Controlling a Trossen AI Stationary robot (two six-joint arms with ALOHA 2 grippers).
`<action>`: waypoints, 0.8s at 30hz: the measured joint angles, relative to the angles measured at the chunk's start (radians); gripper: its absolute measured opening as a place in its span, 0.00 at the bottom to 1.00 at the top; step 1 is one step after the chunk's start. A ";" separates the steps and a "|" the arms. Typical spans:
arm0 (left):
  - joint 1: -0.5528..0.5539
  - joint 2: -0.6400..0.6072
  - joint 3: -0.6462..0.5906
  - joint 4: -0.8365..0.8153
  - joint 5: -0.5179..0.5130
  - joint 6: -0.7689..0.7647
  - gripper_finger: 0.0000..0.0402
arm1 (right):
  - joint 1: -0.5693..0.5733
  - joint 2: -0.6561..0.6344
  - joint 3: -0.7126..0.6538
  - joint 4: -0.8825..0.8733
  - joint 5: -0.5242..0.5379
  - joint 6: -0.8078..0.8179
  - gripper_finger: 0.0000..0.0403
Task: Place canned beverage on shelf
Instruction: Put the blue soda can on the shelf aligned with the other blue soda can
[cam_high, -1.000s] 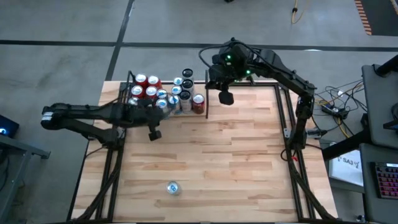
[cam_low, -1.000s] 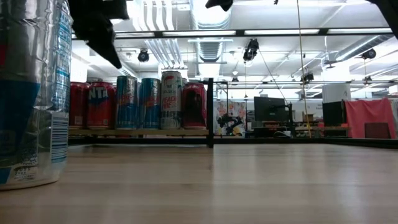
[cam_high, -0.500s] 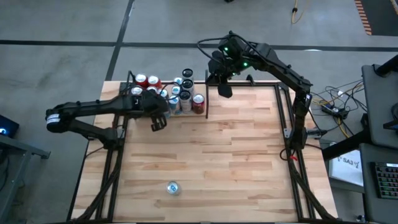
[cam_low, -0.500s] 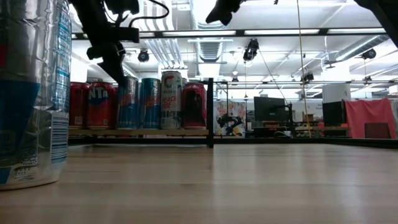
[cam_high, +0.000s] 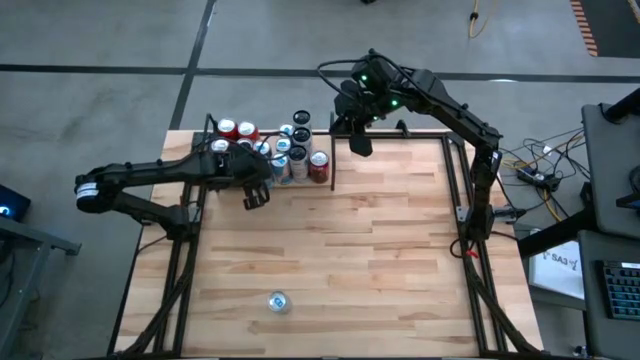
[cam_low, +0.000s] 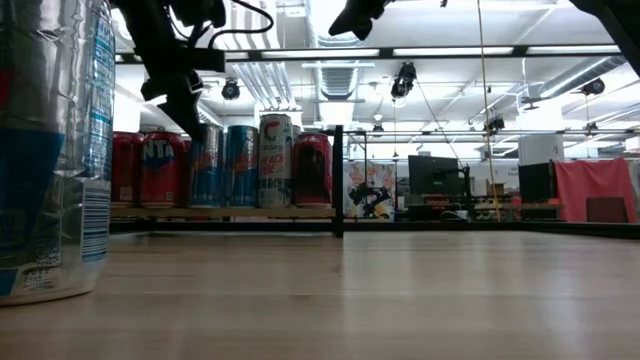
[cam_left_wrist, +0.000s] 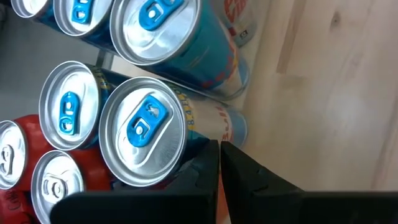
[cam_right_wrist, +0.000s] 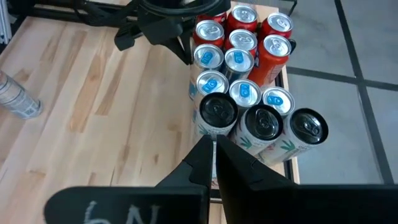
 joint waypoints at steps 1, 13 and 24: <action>0.002 0.001 0.000 0.001 0.000 0.002 0.00 | 0.000 0.000 0.000 0.000 0.000 0.000 0.02; 0.007 0.001 -0.002 0.009 0.000 -0.005 0.00 | 0.000 0.000 -0.021 0.033 -0.001 0.012 0.02; 0.004 -0.012 0.004 0.005 0.095 -0.007 0.00 | 0.022 0.000 -0.203 0.238 -0.086 0.085 0.02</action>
